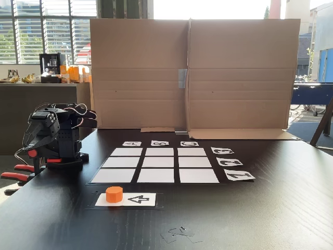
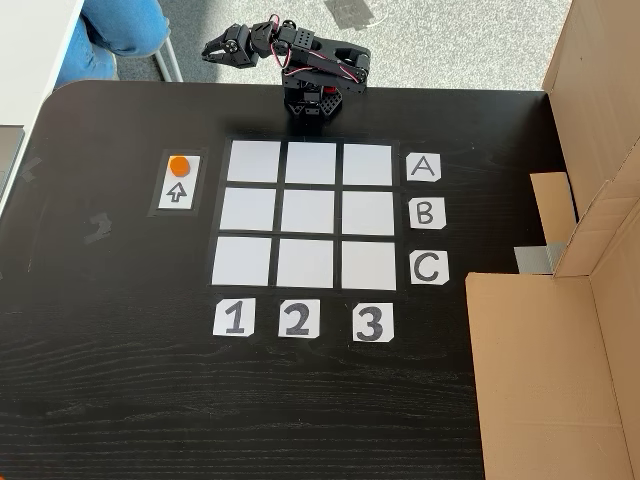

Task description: Pick up the round, orange token and place it in the grid on square A2.

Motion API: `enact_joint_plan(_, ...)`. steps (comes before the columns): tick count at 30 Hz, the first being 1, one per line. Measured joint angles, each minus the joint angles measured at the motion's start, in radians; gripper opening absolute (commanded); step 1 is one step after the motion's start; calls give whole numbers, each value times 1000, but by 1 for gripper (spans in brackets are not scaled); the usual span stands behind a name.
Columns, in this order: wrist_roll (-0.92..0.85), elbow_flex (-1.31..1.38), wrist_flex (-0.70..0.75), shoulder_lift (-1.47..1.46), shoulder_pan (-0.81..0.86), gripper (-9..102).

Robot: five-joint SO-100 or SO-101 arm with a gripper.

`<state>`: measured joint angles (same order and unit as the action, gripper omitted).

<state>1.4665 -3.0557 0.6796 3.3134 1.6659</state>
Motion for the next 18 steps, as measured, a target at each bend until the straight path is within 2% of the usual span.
enact_joint_plan(18,0,0,6,6,0,0)
